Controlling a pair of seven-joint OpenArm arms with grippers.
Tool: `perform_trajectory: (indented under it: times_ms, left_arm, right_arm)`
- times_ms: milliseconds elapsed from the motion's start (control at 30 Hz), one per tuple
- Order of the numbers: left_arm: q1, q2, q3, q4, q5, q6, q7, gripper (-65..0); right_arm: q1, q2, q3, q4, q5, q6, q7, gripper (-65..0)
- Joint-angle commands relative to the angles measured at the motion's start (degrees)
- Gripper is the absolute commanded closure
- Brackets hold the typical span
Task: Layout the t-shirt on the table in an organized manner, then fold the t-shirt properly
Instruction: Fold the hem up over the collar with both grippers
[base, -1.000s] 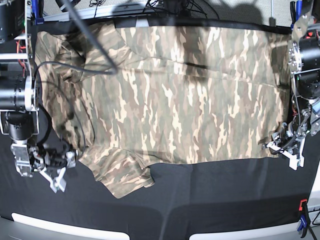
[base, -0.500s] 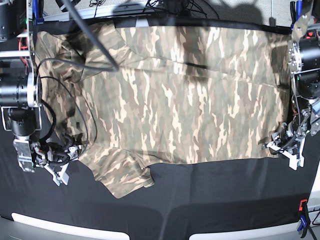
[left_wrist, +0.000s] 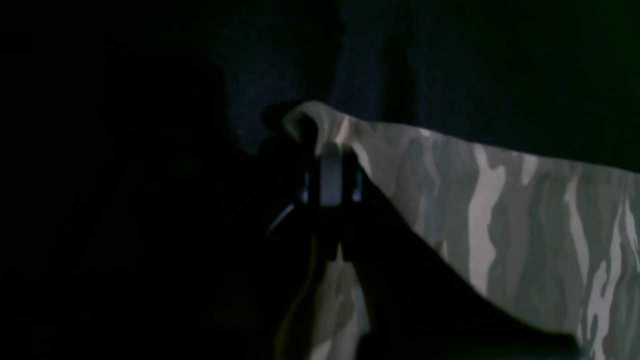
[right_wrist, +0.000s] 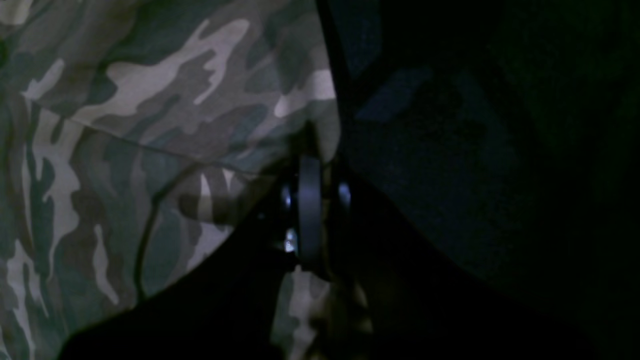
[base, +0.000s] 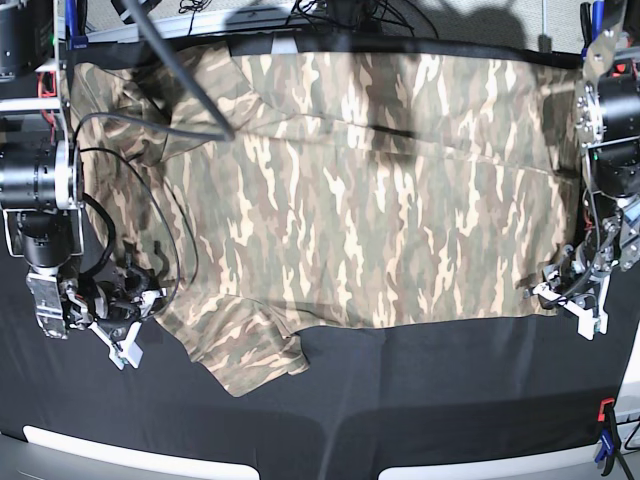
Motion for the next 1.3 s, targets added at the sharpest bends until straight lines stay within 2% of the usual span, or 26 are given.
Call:
perform_trajectory:
  times_ms: [0, 233, 333, 433, 567, 600, 833, 933, 1067, 1267]
  left_arm:
    - [-1.4, -0.2, -0.1, 0.5, -0.2, -0.7, -0.7, 0.0]
    - [0.3, -0.3, -0.2, 3.2, -1.6, -0.6, 0.6, 0.0]
    - [3.3, -0.5, -0.3, 9.6, -5.0, -0.4, 0.7, 0.0]
    - [6.7, -0.3, -0.3, 18.1, -4.9, -0.2, 1.0, 0.0]
    - [10.7, -0.3, -0.4, 28.4, -4.8, 8.2, 3.1, 0.0]
    - [11.5, -0.3, -0.8, 30.4, -4.7, 8.7, 3.9, 0.0]
    - [17.3, -0.3, -6.4, 40.1, -7.5, 8.7, 7.4, 0.0]
    - [19.7, -0.3, -9.5, 42.4, -9.4, 8.6, 8.5, 0.0]
    - [23.1, -0.3, -12.5, 46.1, -10.4, 8.6, 8.4, 0.0]
    - [29.2, -0.3, -15.6, 53.0, -11.0, 8.6, 8.8, 0.0]
  right_arm:
    - [1.7, 0.5, 0.2, 0.9, 0.2, 0.5, 1.6, 0.0]
    - [-1.0, 2.6, 0.2, 8.3, 0.5, 2.6, 4.8, 0.0]
    - [-4.6, 4.6, 0.2, 15.7, 3.4, 2.5, 4.3, 0.0]
    - [-7.9, 6.8, 0.3, 22.4, 5.2, 1.7, 4.0, 0.0]
    - [-11.3, 9.1, 2.1, 28.3, 5.2, 0.8, 3.1, 0.0]
    - [-12.2, 9.5, 3.2, 29.4, 5.2, 0.8, 3.1, 0.0]
    - [-20.3, 10.4, 14.1, 39.1, 5.2, 1.5, 2.0, 0.0]
    - [-24.4, 10.4, 17.2, 44.3, 5.4, 2.6, 1.6, 0.0]
    - [-30.2, 10.4, 20.9, 51.1, 7.9, 2.6, 0.8, 0.0]
    - [-39.3, 10.4, 25.7, 60.8, 8.0, 2.6, 0.5, 0.0]
